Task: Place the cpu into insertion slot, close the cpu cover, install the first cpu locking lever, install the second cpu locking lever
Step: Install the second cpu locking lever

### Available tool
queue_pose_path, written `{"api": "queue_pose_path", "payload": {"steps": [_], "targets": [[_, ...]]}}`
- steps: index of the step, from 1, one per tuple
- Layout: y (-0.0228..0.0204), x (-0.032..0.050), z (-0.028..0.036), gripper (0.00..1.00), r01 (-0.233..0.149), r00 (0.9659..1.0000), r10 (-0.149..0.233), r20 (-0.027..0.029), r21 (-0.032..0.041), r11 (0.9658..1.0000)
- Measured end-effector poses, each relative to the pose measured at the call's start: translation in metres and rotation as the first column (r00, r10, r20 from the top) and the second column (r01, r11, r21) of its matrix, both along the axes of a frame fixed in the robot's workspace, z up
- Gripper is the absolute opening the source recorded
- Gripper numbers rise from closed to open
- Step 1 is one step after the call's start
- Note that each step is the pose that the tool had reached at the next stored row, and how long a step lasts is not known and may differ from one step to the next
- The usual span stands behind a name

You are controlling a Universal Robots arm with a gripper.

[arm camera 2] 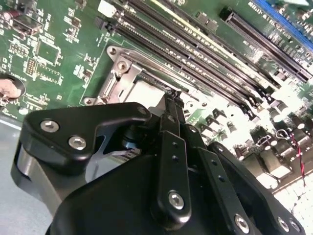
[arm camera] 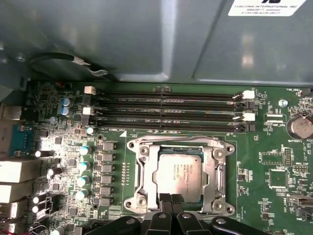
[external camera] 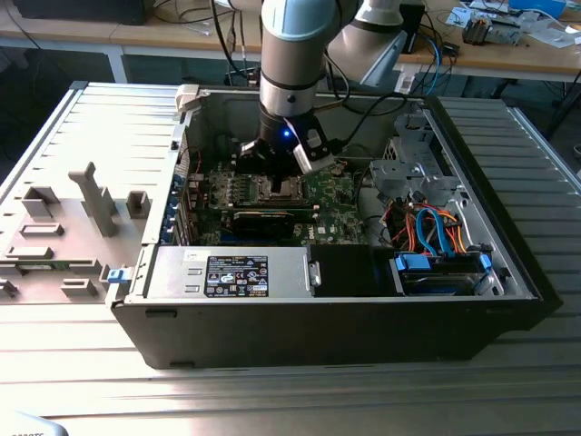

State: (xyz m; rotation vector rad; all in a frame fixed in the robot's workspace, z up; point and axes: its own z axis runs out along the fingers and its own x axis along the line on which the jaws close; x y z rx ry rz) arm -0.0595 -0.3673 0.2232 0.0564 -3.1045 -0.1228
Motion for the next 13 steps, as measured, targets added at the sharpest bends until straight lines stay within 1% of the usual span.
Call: {"api": "queue_pose_path", "payload": {"steps": [2, 3, 4, 5, 6, 7, 13], "targets": [[0.0019, 0.0003, 0.0034, 0.11, 0.0, 1.0, 0.0, -0.0001, -0.0108, 0.9999], [0.0027, 0.0005, 0.0075, 0.11, 0.0, 1.0, 0.0, -0.0001, -0.016, 0.9999], [0.003, 0.0006, 0.011, 0.11, 0.0, 1.0, 0.0, 0.0, -0.0189, 0.9998], [0.0031, 0.0007, 0.0158, 0.11, 0.0, 1.0, 0.0, -0.0001, -0.0223, 0.9998], [0.0032, 0.0007, 0.0219, 0.11, 0.0, 1.0, 0.0, 0.0, -0.0243, 0.9997], [0.0032, 0.0006, 0.023, 0.11, 0.0, 1.0, 0.0, 0.0, -0.0243, 0.9997], [0.0032, 0.0006, 0.0234, 0.11, 0.0, 1.0, 0.0, 0.0, -0.0244, 0.9997]]}}
